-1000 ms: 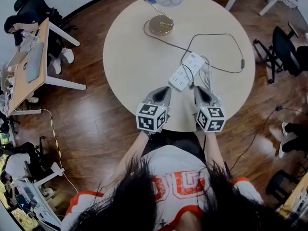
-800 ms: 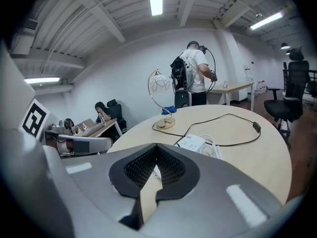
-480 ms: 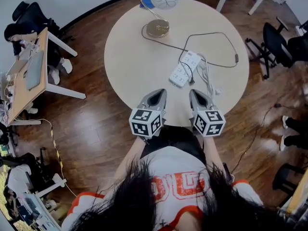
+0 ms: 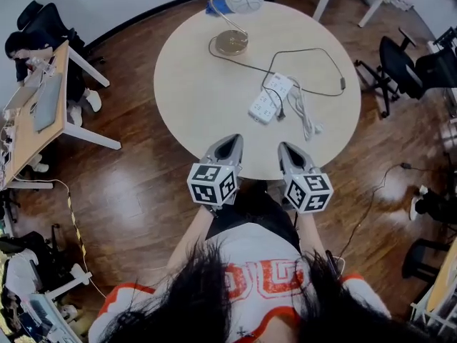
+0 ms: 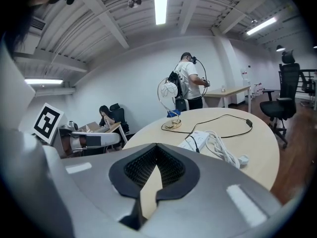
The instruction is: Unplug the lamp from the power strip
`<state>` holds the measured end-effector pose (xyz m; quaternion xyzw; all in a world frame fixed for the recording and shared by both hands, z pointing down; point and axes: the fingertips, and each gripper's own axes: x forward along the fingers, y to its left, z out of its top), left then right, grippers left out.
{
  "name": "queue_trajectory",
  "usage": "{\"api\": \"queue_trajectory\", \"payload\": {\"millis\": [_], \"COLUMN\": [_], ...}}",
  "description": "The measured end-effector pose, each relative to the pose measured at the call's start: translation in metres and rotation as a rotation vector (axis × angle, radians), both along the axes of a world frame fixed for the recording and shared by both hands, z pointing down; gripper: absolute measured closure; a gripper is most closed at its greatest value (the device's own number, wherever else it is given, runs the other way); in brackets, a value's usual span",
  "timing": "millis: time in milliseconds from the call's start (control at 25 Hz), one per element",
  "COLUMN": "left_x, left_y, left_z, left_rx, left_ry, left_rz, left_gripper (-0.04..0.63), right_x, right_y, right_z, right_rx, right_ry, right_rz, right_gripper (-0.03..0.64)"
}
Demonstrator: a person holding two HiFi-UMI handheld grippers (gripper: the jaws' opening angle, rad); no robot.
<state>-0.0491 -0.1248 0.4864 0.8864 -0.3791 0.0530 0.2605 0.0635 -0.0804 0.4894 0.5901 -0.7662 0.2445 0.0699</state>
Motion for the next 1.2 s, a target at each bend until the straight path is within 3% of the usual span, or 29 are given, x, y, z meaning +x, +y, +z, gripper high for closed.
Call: {"api": "queue_trajectory", "payload": {"millis": [360,1200], "left_x": [0.027,0.049], "left_y": [0.025,0.100], "left_z": [-0.007,-0.017], "left_rx": [0.014,0.005], "left_ry": [-0.003,-0.034], "left_rz": [0.057,0.020], "left_gripper": [0.595,0.595], "right_x": [0.017,0.016], "right_y": [0.024,0.080], "right_z": [-0.004,-0.007], "right_rx": [0.018,0.027], "right_ry": [0.014,0.010], "right_rz": [0.005,-0.117], "right_gripper": [0.615,0.617]}}
